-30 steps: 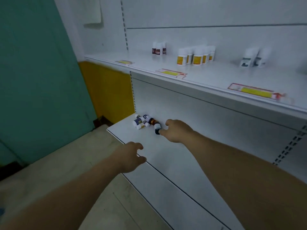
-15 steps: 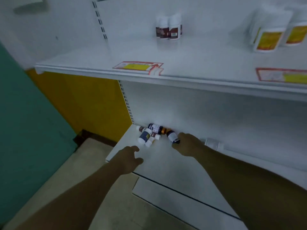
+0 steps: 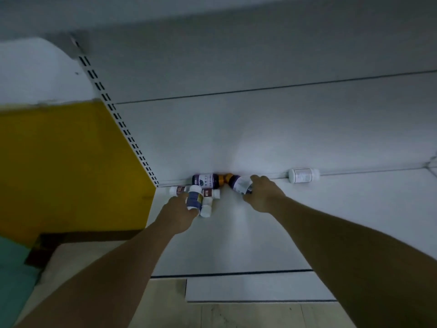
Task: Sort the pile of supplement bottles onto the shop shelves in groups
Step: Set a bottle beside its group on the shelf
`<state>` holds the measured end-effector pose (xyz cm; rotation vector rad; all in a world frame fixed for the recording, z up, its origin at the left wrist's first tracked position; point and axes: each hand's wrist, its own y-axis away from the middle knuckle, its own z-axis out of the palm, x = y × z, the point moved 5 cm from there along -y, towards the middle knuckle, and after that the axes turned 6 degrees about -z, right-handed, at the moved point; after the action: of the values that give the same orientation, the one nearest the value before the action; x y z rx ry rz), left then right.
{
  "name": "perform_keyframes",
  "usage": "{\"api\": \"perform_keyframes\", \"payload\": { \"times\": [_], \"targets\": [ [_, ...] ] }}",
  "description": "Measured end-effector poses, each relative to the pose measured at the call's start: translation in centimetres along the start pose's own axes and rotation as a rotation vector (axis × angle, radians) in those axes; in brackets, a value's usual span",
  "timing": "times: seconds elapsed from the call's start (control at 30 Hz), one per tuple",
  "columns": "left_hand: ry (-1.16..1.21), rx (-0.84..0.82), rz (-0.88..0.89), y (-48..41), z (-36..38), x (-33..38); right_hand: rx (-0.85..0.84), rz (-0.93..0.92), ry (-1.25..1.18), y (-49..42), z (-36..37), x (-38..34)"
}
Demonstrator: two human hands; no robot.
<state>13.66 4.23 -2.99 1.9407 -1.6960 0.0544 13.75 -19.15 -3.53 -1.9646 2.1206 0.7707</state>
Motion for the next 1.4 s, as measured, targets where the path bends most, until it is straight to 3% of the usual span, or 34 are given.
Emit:
{"api": "perform_keyframes", "payload": {
  "times": [0.2, 0.4, 0.47, 0.63, 0.73, 0.83, 0.93, 1.1, 1.23, 1.4],
  "targets": [
    [0.147, 0.018, -0.019, -6.0, 4.1, -0.7, -0.035, -0.031, 0.117, -3.4, 4.1, 1.2],
    [0.345, 0.089, -0.055, -6.1, 5.0, -1.8, 0.121, 0.028, -0.015, -3.0, 5.2, 1.4],
    [0.508, 0.072, -0.095, -4.5, 4.2, -2.0, 0.096, 0.100, -0.215, -1.9, 5.1, 1.2],
    [0.957, -0.111, -0.149, 2.3, 0.2, -1.0, -0.016, 0.213, -1.233, 5.3, 4.4, -2.7],
    [1.292, -0.323, -0.123, 8.4, -2.7, 0.4, -0.080, 0.094, -1.485, 11.2, 2.7, -6.5],
    [1.449, -0.482, -0.023, 13.9, -5.5, 1.8, -0.027, -0.007, -1.571, 16.9, 0.0, -9.5],
    [1.514, -0.557, 0.071, 18.6, -8.2, 2.3, 0.076, -0.079, -1.612, 21.7, -2.8, -11.7],
    [1.576, -0.711, 0.164, 24.3, -11.0, 3.3, 0.327, 0.022, -1.584, 27.6, -7.1, -13.8],
    [1.466, -0.735, 0.259, 27.1, -12.4, 5.5, 0.521, 0.022, -1.576, 31.7, -10.7, -14.3],
    [1.447, -0.748, 0.384, 30.9, -13.1, 9.2, 0.614, -0.018, -1.745, 36.7, -13.9, -13.5]
  ]
}}
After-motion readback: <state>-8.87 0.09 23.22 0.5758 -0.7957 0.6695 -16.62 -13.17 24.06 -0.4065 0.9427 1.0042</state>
